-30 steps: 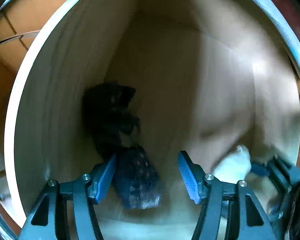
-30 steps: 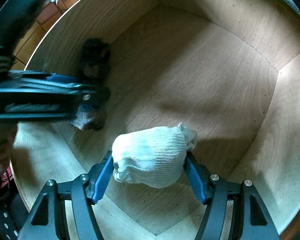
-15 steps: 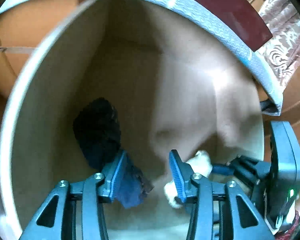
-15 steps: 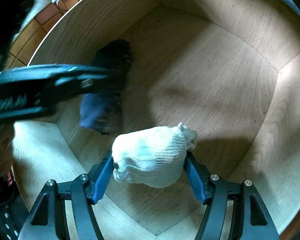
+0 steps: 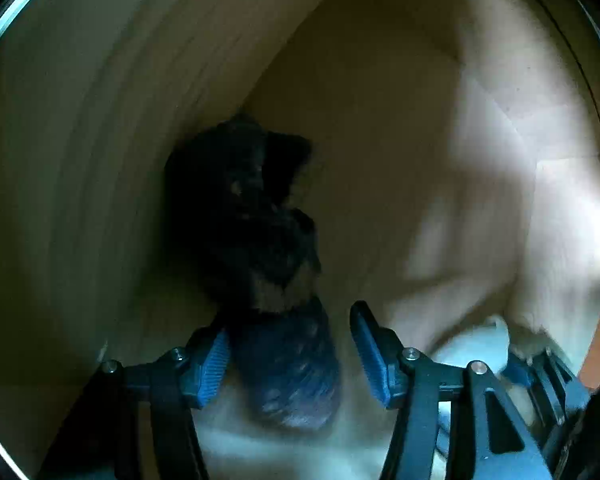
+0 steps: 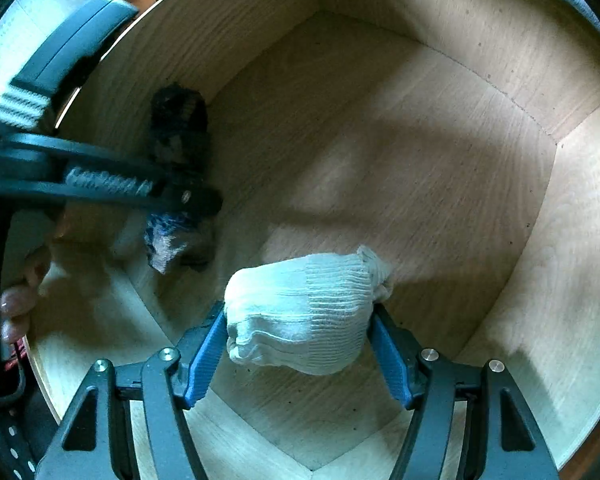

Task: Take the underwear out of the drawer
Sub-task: 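Close the left tool on the navy lace undergarment and lift it, then carry the navy undergarment with the left tool and lower it into the tray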

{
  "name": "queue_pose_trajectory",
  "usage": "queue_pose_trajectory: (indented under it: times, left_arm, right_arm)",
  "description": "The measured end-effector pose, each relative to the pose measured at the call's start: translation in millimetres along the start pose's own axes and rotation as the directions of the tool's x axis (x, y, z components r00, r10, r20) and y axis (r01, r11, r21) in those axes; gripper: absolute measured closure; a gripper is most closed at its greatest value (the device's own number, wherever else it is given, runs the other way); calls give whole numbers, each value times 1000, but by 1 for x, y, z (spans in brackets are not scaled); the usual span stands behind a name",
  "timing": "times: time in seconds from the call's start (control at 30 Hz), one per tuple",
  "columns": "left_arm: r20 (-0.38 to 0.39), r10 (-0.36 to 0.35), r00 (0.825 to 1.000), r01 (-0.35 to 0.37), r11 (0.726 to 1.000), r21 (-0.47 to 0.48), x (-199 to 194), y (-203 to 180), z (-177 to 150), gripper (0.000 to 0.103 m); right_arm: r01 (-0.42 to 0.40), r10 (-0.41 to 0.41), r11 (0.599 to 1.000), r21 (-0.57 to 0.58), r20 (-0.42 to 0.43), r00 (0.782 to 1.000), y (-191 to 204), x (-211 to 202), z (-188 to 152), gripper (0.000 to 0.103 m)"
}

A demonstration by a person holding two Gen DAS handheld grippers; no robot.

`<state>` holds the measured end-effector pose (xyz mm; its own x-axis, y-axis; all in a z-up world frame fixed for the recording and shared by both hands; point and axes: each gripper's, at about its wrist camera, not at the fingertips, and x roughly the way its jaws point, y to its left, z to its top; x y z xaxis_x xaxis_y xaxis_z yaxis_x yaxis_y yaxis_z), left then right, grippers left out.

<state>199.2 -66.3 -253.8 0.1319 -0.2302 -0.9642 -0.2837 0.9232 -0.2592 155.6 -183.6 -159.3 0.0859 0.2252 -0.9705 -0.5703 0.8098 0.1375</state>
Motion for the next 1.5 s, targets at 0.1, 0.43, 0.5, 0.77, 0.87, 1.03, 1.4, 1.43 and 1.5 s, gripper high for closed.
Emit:
queue_pose_trajectory:
  times: [0.1, 0.43, 0.5, 0.77, 0.87, 1.03, 1.4, 1.43, 1.5]
  left_arm:
    - [13, -25, 1000, 25, 999, 20, 4, -4, 5, 54]
    - [50, -139, 989, 134, 986, 103, -5, 19, -9, 69]
    - [60, -165, 984, 157, 980, 125, -21, 31, -12, 69]
    - [118, -257, 959, 220, 941, 257, -56, 32, -26, 69]
    - [148, -296, 944, 244, 925, 293, -79, 40, -25, 69]
    - [242, -308, 920, 212, 911, 354, -127, 53, -17, 69]
    - [438, -329, 837, 81, 865, 495, -272, 47, 40, 69]
    - [446, -331, 831, 71, 860, 506, -286, 39, 50, 69]
    - [441, -353, 825, 83, 848, 524, -302, 27, 65, 69]
  right_arm:
    - [6, -6, 1000, 1, -5, 1000, 3, 6, 2, 34]
    - [61, -61, 998, 1, -61, 996, 13, 18, 11, 34]
    - [64, -64, 998, 0, -58, 996, 15, 19, 13, 35]
    - [61, -60, 998, 5, -56, 997, 15, 22, 10, 35]
    - [62, -61, 998, 7, -61, 996, 16, 24, 10, 35]
    - [64, -63, 998, 8, -69, 996, 17, 27, 12, 35]
    - [59, -58, 998, 6, -56, 997, 13, 26, 7, 36]
    - [59, -59, 998, 7, -56, 997, 13, 26, 7, 36]
    - [58, -58, 998, 6, -57, 997, 13, 26, 7, 36]
